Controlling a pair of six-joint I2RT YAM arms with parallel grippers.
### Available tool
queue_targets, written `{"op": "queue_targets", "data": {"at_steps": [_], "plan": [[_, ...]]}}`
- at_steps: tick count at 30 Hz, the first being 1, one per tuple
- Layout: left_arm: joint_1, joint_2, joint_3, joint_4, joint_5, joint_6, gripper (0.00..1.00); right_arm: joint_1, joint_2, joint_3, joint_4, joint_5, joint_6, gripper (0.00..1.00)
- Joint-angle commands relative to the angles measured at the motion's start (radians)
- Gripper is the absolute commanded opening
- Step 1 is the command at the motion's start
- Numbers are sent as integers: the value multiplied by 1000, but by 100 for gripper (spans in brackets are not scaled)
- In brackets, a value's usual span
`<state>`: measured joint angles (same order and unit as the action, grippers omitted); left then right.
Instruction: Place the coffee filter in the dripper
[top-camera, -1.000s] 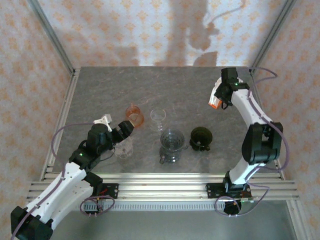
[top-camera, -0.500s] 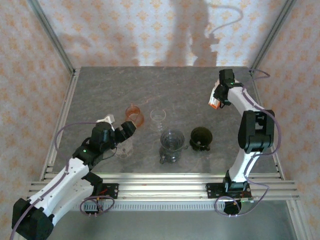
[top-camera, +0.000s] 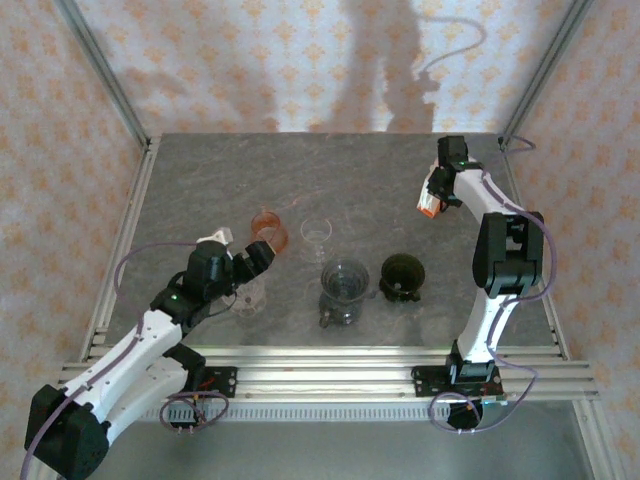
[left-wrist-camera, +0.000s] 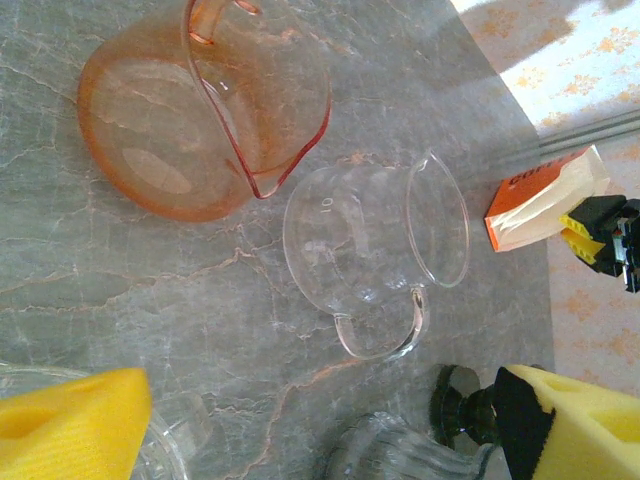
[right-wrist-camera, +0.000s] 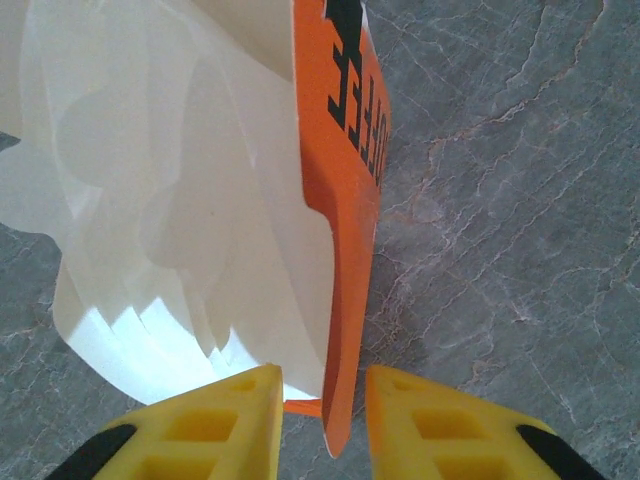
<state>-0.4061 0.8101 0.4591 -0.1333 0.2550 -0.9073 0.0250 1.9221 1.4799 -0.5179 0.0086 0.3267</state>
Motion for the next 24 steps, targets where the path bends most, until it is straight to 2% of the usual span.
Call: {"op": "queue_targets", "data": {"at_steps": [1, 8, 16, 24], "plan": [[-4, 12, 38, 43, 9, 24, 89, -7, 31, 32, 6, 46, -33, 25], [-5, 39, 36, 58, 8, 20, 89, -8, 26, 14, 27, 46, -82, 14], [-5, 64, 35, 75, 10, 16, 89, 0, -23, -43, 93, -9, -197, 3], [-5, 66, 31, 74, 9, 14, 89, 74, -82, -80, 129, -68, -372, 1]]}}
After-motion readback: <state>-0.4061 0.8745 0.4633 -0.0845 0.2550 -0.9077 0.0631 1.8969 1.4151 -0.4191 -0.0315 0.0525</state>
